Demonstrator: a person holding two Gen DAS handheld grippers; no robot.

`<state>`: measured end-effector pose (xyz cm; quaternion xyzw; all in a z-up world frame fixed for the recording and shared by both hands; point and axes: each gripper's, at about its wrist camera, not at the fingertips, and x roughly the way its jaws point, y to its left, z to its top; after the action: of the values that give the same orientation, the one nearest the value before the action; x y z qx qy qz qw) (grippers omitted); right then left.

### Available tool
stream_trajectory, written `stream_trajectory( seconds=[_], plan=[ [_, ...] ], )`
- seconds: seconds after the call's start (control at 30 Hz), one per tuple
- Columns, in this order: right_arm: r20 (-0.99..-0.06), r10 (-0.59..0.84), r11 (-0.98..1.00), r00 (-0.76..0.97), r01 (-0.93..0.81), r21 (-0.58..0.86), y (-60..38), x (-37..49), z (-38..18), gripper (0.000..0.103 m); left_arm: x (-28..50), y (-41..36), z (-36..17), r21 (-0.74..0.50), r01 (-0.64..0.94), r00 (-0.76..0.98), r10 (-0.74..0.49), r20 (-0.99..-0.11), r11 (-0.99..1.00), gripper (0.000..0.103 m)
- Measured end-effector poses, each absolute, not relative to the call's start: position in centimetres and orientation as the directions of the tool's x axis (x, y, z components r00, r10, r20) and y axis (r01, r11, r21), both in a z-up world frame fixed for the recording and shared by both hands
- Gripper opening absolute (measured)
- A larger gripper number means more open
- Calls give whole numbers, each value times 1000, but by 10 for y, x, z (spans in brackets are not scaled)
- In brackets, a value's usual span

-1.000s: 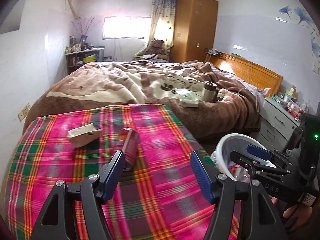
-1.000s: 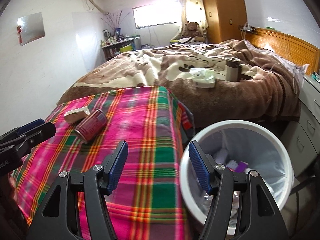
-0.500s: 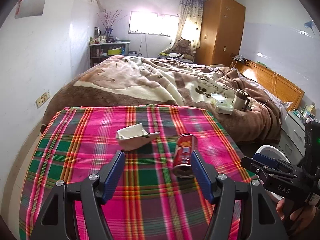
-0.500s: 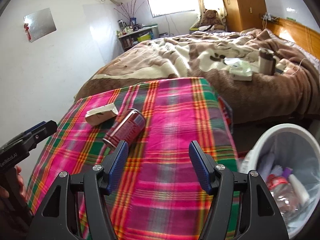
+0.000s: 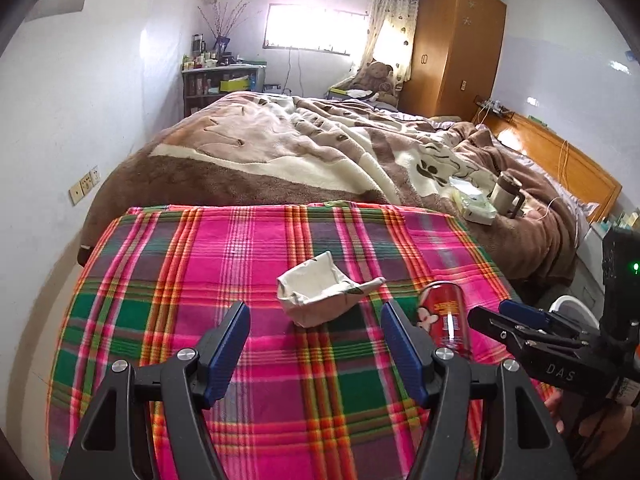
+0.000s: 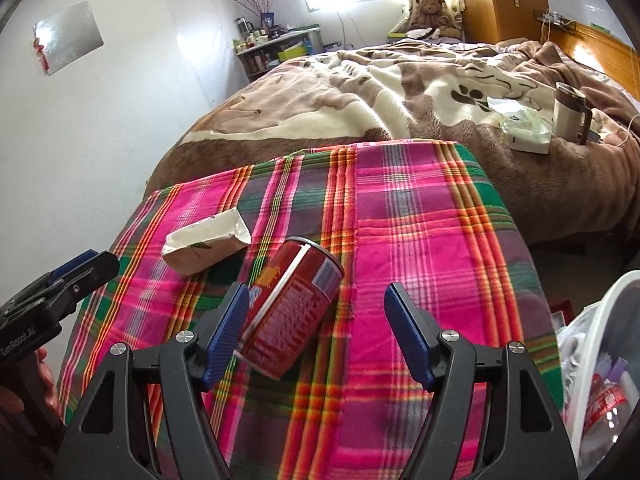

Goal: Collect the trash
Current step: 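Grasp the red soda can with the right gripper while the left gripper grasps the paper bag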

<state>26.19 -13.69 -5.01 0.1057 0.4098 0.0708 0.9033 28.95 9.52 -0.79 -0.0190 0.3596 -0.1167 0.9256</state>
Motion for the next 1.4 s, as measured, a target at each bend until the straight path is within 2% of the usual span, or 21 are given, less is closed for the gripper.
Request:
stream_trajectory(
  seconds=[0.23,0.4,0.47,0.57,0.8,1.03,1.1,1.17,1.23,1.27,1.3,1.4],
  plan=[
    [-772,193,976,606,-39,213,-122,278,-65,75,324,97,-28,-179,237,653,-293,-698,955,68],
    [-810,131,991,572,-51,125,-121,274,-72,78,339,89,-36,-157,262,636,-293,-714,952,68],
    [-809,140,989,570,-51,136,-127,272,-73,78,346,85,-40,-138,277,626,-287,-725,951,68],
    [-802,146,988,580,-54,141,-134,269,-71,78,357,78,-49,-46,282,621,-219,-752,958,69],
    [-796,160,987,584,-68,149,-141,276,-73,78,375,64,-63,-5,350,592,-226,-774,937,69],
    [-795,177,984,581,-79,162,-143,279,-77,77,390,64,-69,12,336,598,-204,-776,942,69],
    [-788,188,982,586,-85,171,-143,278,-77,75,394,65,-72,-2,327,593,-206,-778,945,69],
    [-788,186,982,587,-86,168,-143,277,-77,65,395,66,-75,-27,318,589,-219,-778,948,69],
    [-784,177,984,595,-83,159,-144,277,-77,57,395,67,-76,-32,300,595,-213,-775,954,61],
    [-780,169,985,602,-81,151,-144,276,-77,57,394,68,-76,-40,297,595,-218,-774,954,60],
    [-779,171,985,603,-78,156,-146,276,-77,57,393,68,-75,-46,298,596,-223,-771,954,54],
    [-773,189,981,605,-72,183,-150,276,-78,57,389,67,-73,-45,294,603,-222,-766,955,48]
  ],
)
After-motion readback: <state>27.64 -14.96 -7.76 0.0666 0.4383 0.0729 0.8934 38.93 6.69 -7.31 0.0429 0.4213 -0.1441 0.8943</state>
